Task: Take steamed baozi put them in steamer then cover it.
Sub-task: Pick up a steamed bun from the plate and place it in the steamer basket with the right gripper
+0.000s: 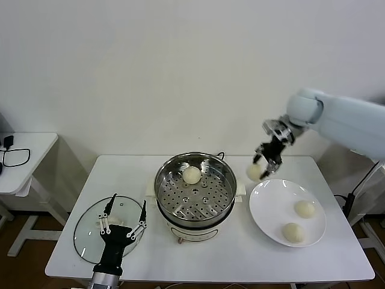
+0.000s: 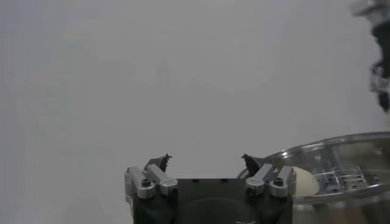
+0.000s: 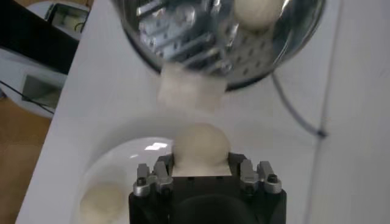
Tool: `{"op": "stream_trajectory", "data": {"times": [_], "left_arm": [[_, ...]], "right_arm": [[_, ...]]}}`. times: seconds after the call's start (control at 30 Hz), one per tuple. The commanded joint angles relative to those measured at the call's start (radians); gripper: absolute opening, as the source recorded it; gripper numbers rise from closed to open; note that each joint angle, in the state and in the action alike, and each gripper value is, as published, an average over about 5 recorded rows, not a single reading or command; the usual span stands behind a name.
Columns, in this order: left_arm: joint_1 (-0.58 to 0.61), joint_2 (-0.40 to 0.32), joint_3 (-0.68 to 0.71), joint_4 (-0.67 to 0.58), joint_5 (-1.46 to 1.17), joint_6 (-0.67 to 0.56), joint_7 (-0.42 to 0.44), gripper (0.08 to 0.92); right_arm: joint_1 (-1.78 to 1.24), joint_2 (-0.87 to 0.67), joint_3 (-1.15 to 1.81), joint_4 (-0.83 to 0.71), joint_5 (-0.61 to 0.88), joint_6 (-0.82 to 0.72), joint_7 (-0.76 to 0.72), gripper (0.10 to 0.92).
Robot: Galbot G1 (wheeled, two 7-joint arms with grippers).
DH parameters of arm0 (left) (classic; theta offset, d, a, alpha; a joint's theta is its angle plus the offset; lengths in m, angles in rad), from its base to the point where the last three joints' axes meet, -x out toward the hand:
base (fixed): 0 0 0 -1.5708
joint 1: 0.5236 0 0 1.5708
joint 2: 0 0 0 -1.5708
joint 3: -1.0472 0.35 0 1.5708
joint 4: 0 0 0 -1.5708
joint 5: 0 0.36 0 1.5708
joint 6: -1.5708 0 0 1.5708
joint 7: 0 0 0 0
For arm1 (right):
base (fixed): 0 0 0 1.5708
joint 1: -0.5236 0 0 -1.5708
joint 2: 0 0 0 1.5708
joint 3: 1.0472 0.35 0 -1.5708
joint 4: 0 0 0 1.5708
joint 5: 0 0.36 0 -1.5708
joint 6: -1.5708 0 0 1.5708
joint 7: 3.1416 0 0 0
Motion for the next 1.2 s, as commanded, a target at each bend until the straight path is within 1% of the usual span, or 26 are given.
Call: {"op": "stream_trajectory", "data": {"times": [0.03, 0.23, 0.53, 0.73, 0.97, 1.2], "left_arm": [[-0.009, 0.0, 0.002, 0.004, 0.004, 0.004, -0.003, 0.823], [-0.024, -0.002, 0.001, 0.011, 0.005, 0.006, -0.004, 0.823], [-0.029, -0.008, 0.005, 0.017, 0.006, 0.002, -0.01, 0.823], [-0.03, -0.008, 0.004, 0.018, 0.006, 0.003, -0.013, 0.823], [-0.026, -0.017, 0.007, 0.015, 0.006, 0.003, -0.015, 0.823], [-0.024, -0.027, 0.008, 0.014, 0.006, -0.002, -0.015, 0.823]], "right_arm": [[0.225, 0.255, -0.124, 0.114, 0.249, -0.106, 0.065, 0.628], [0.171, 0.4, -0.156, 0.143, 0.33, -0.169, 0.206, 0.628], [0.05, 0.537, -0.168, 0.086, 0.376, -0.213, 0.348, 0.628], [-0.012, 0.564, -0.169, 0.045, 0.358, -0.22, 0.379, 0.628], [-0.054, 0.56, -0.165, 0.017, 0.327, -0.223, 0.391, 0.628], [-0.084, 0.553, -0.156, 0.007, 0.353, -0.228, 0.432, 0.64]]}}
